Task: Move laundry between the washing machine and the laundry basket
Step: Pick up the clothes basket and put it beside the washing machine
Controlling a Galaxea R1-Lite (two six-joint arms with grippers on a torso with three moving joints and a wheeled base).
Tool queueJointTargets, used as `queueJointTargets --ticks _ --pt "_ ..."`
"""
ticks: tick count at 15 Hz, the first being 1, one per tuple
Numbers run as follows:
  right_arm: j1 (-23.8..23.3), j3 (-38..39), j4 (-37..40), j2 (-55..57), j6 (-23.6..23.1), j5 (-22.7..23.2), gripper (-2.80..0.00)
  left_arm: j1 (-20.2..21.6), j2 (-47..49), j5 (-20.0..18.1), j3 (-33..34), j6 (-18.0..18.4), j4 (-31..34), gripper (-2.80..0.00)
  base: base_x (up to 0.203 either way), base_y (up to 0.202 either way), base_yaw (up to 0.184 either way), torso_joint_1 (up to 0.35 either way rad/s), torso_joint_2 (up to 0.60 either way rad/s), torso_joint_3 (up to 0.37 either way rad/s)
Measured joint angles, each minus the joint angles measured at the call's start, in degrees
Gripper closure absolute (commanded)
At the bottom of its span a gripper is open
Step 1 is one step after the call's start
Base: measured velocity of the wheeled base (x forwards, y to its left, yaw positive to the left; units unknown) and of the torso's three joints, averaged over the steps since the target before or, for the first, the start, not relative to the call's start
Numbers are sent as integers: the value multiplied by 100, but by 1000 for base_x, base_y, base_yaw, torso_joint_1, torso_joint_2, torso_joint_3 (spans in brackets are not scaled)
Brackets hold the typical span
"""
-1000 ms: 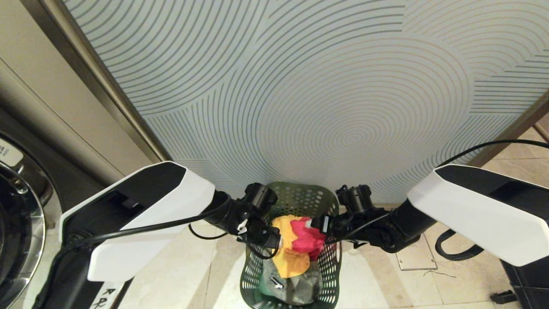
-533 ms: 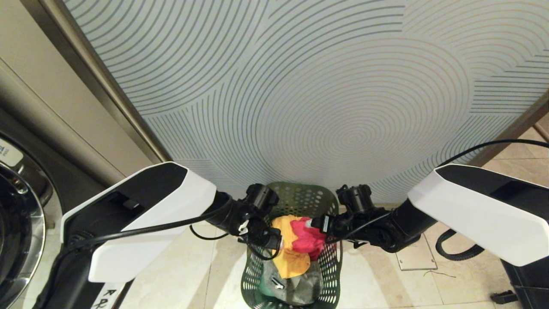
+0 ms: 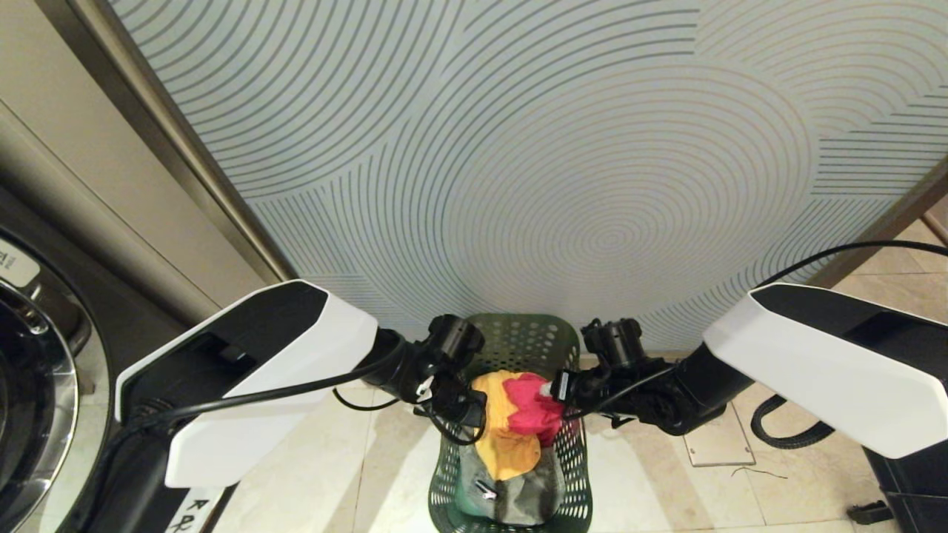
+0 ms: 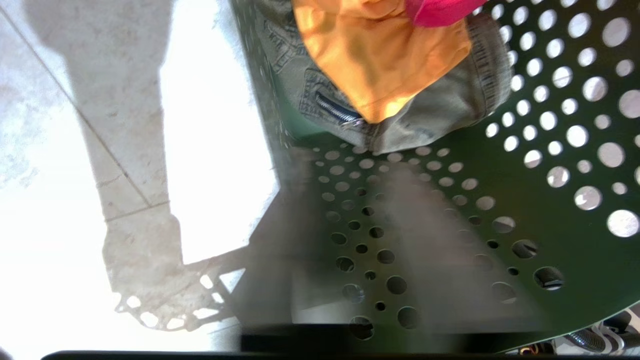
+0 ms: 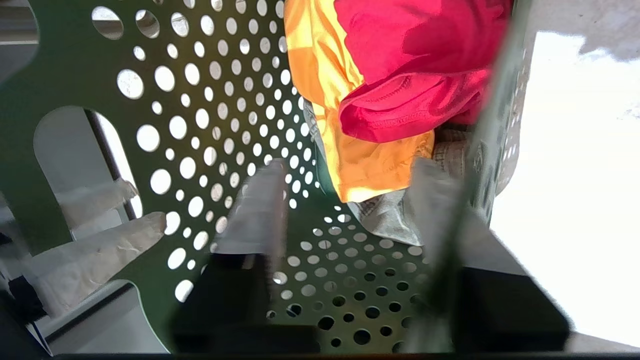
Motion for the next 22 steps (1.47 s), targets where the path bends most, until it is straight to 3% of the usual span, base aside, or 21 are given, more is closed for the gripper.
queueJointTargets --ticks 8,11,14,16,20,22 --pt "-6 54 2 -43 20 91 0 -44 34 -223 -444 -353 536 0 0 0 0 0 0 0" --pt "-6 114 38 -294 288 426 0 -55 -119 -545 -498 -794 893 0 0 0 0 0 0 0" --pt "27 211 193 -651 358 599 0 -58 -374 -699 -504 -921 1162 0 0 0 0 0 0 0" --pt "79 347 284 -935 367 675 0 -58 -578 -828 -490 -1191 1267 0 0 0 0 0 0 0" --pt "288 973 283 -1746 391 1122 0 -58 -1114 -1235 -411 -1792 1872 0 0 0 0 0 0 0" --pt "506 1273 297 -2127 452 1205 0 -66 -1367 -1251 -182 -1818 1923 0 0 0 0 0 0 0"
